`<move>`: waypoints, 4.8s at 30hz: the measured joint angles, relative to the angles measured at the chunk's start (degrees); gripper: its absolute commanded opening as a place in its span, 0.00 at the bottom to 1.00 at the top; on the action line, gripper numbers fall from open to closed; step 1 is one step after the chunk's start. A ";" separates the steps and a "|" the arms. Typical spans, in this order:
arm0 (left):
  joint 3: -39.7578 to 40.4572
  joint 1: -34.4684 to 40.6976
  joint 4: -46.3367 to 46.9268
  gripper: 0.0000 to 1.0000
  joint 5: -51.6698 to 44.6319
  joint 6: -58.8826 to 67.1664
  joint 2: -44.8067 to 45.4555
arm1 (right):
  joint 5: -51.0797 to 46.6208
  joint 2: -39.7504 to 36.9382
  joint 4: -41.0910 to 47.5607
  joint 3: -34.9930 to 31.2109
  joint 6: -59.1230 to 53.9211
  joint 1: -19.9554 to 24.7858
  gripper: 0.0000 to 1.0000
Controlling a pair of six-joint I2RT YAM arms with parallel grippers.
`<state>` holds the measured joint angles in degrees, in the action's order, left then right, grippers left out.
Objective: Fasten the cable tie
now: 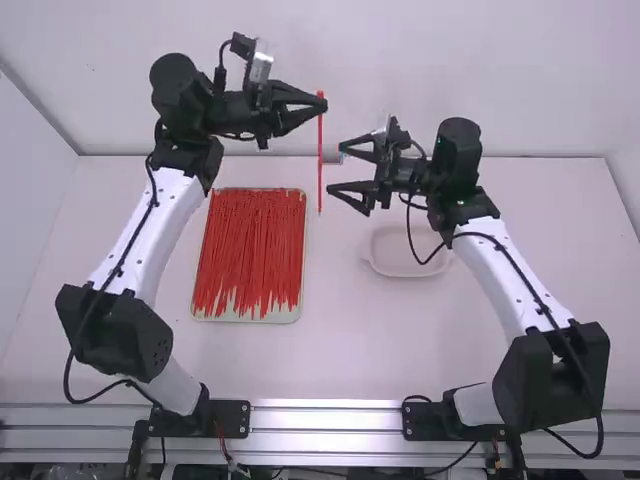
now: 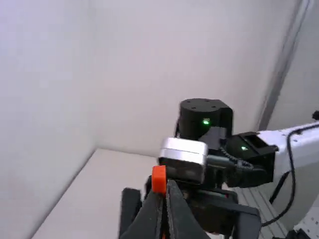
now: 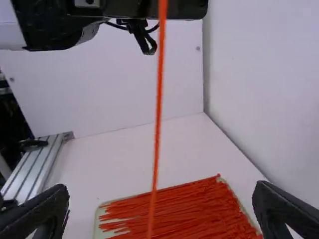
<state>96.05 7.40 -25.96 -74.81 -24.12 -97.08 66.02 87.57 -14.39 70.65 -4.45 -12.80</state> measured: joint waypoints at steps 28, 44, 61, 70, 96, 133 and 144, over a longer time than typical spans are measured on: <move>0.00 -3.61 14.23 0.02 13.44 -6.34 -4.87 | -1.66 0.02 9.14 0.00 -45.97 -0.17 0.98; 0.00 -3.85 16.72 0.02 22.84 -9.51 -8.85 | 2.64 0.00 20.28 0.00 -66.20 -0.17 0.98; 0.00 -3.85 20.98 0.02 7.74 -22.64 -10.12 | 4.00 0.00 24.26 0.00 -85.92 -2.91 0.98; 0.00 -3.85 20.26 0.02 2.91 -33.46 -10.12 | 8.11 0.02 24.26 0.00 -92.00 -2.95 0.98; 0.00 -3.54 15.17 0.02 4.37 -53.29 -10.12 | 21.16 0.02 23.39 0.00 -100.61 -3.06 0.55; 0.00 -1.46 12.11 0.02 6.99 -57.11 -10.12 | 21.77 0.02 22.12 0.00 -102.25 -2.36 0.24; 0.00 -1.55 12.13 0.02 7.34 -57.02 -10.10 | 21.81 0.02 22.10 0.00 -102.40 -1.88 0.00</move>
<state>96.05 5.85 -13.82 -67.46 -81.14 -107.18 87.83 87.59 7.70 70.65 -106.85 -14.68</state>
